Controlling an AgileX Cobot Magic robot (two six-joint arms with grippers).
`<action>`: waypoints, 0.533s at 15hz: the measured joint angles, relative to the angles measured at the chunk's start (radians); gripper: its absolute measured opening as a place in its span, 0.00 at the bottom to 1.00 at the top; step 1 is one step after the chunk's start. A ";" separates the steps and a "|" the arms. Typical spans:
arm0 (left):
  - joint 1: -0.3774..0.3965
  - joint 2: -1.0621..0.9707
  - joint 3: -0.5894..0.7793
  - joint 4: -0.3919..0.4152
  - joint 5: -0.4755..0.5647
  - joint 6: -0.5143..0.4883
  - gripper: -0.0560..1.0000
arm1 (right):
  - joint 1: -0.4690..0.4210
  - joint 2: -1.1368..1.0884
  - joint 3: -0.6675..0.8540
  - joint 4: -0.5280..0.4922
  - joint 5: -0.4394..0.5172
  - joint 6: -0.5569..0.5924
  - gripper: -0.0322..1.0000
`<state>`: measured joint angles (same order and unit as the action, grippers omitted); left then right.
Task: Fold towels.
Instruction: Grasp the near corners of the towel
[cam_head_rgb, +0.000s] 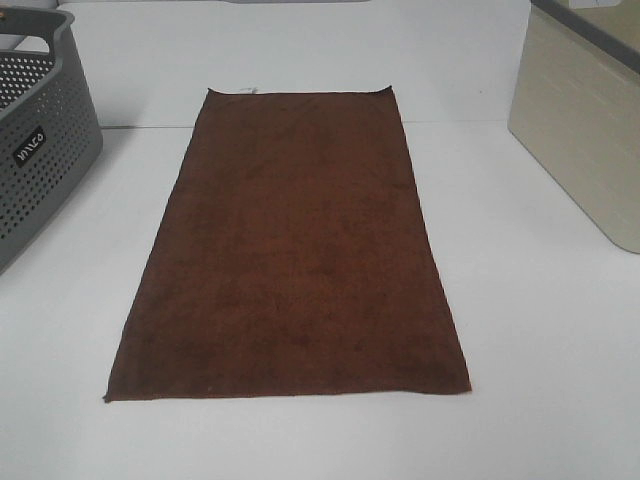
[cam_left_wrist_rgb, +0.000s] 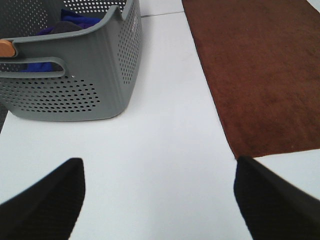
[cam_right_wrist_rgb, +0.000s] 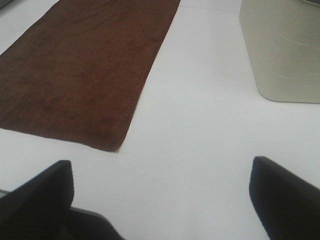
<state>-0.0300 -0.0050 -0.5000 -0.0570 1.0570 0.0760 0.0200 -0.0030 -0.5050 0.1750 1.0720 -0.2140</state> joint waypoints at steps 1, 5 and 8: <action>0.000 0.000 0.000 0.000 0.000 0.000 0.79 | 0.000 0.000 0.000 0.000 0.000 0.000 0.90; 0.000 0.000 0.000 0.000 0.000 0.000 0.79 | 0.000 0.000 0.000 0.000 0.000 0.001 0.90; 0.000 0.000 -0.014 0.000 -0.025 -0.006 0.79 | 0.000 0.001 0.000 -0.014 -0.005 0.035 0.90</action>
<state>-0.0300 -0.0050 -0.5140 -0.0570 1.0320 0.0700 0.0200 -0.0020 -0.5050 0.1610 1.0670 -0.1790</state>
